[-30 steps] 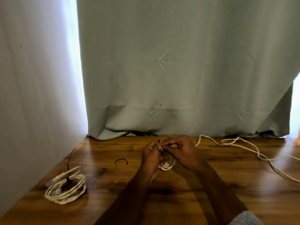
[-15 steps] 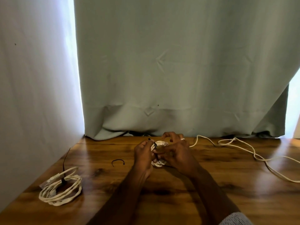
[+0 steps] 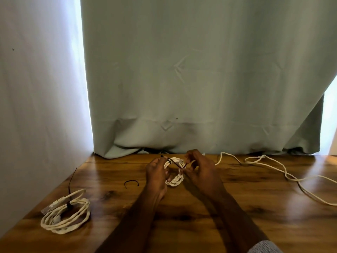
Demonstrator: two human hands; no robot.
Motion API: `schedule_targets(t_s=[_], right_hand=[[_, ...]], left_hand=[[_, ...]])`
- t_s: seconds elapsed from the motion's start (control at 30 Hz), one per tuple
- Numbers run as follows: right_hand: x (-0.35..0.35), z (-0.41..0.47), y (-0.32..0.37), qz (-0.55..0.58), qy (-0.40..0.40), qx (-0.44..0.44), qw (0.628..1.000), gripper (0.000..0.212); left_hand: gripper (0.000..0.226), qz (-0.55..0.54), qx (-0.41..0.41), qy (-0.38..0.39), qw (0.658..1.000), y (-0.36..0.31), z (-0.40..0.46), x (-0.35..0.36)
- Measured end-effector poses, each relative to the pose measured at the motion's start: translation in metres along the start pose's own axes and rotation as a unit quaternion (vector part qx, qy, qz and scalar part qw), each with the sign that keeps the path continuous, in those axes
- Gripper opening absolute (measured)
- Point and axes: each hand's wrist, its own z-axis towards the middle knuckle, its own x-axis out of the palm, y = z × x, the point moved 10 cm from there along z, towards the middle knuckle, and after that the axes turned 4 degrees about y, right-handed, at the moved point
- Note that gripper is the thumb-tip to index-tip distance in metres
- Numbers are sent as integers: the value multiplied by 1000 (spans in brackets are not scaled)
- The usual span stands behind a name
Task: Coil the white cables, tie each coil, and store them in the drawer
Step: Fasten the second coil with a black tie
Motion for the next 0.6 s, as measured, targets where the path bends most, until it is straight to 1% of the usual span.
schedule_targets(t_s=[0.07, 0.13, 0.2, 0.3, 0.37, 0.43, 0.53, 0.6], right_hand=[[0, -2, -3, -25, 0, 14, 1000, 23], [0, -1, -4, -66, -4, 10, 998, 20], [5, 0, -5, -93, 14, 2, 996, 22], [11, 4, -4, -105, 47, -16, 993, 19], [14, 3, 4, -80, 64, -51, 993, 19], [12, 1, 13, -19, 56, -73, 996, 13], [15, 1, 22, 79, 35, -67, 994, 8], [21, 2, 30, 120, 49, -72, 989, 9]], left_hand=[[20, -7, 1, -5, 1000, -1, 1, -2], [19, -7, -2, -11, 1000, -1, 1, -5], [18, -5, -3, -14, 1000, -3, 1, -7], [17, 4, -8, -19, 1000, -2, 1, -7], [17, 6, -5, -26, 1000, -4, 1, -9], [16, 5, 1, -30, 1000, -4, 4, -12], [17, 5, 5, -38, 999, -4, 6, -16], [18, 9, 4, -44, 999, -4, 6, -15]])
